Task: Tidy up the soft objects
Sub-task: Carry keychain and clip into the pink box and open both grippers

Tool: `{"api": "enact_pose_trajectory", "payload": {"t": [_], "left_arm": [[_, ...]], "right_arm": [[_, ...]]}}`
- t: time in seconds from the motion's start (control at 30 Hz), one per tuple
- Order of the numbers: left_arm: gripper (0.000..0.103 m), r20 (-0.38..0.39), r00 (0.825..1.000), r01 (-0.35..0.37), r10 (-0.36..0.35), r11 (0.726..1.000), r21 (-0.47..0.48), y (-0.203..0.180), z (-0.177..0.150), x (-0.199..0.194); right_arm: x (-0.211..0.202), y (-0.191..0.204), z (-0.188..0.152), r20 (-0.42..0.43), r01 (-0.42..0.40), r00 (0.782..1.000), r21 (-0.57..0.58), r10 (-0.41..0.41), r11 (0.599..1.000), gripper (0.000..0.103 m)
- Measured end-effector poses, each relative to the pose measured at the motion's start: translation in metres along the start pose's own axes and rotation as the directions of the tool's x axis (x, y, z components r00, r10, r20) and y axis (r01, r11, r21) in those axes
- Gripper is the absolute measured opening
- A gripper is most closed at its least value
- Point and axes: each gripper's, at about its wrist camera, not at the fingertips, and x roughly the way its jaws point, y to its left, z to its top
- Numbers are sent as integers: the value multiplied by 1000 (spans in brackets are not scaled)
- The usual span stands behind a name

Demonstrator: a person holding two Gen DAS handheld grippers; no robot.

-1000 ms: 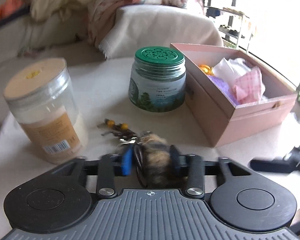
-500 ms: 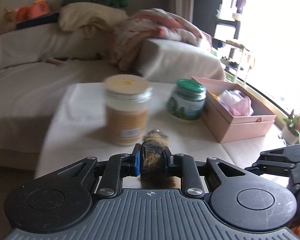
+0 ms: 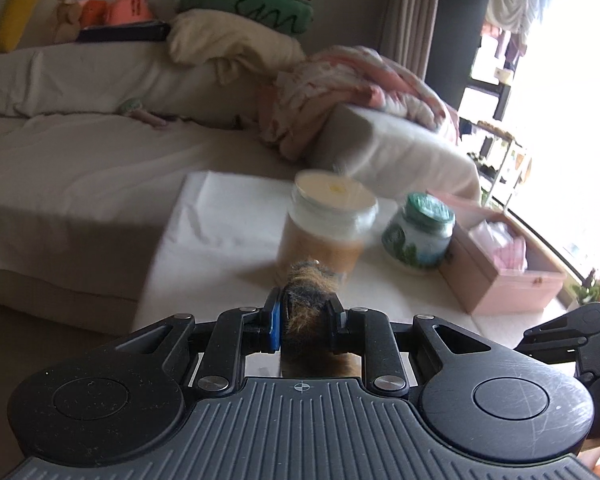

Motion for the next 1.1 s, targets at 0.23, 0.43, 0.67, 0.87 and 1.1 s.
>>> {"api": "enact_pose_trajectory", "payload": {"t": [0.23,0.43,0.67,0.87,1.1], "left_arm": [[24,145,989,21,-35,995,101,-5,100,-4],[24,219,967,84,-130,975,208,-54,184,20],[25,201,932,236,-303,924,300,-148,226,48],[25,113,909,354,-400,888,295,-212,228,96],[31,-120,875,482,-468,865,142,-240,179,184]], "right_arm": [[-55,-41,66,201,44,978,52,-53,998,21],[-112,-93,90,345,193,910,133,-228,972,21],[-157,-155,62,370,335,831,265,-416,904,21],[-179,-201,20,350,363,797,374,-492,854,21],[-154,-232,-11,300,279,841,472,-450,836,21]]}}
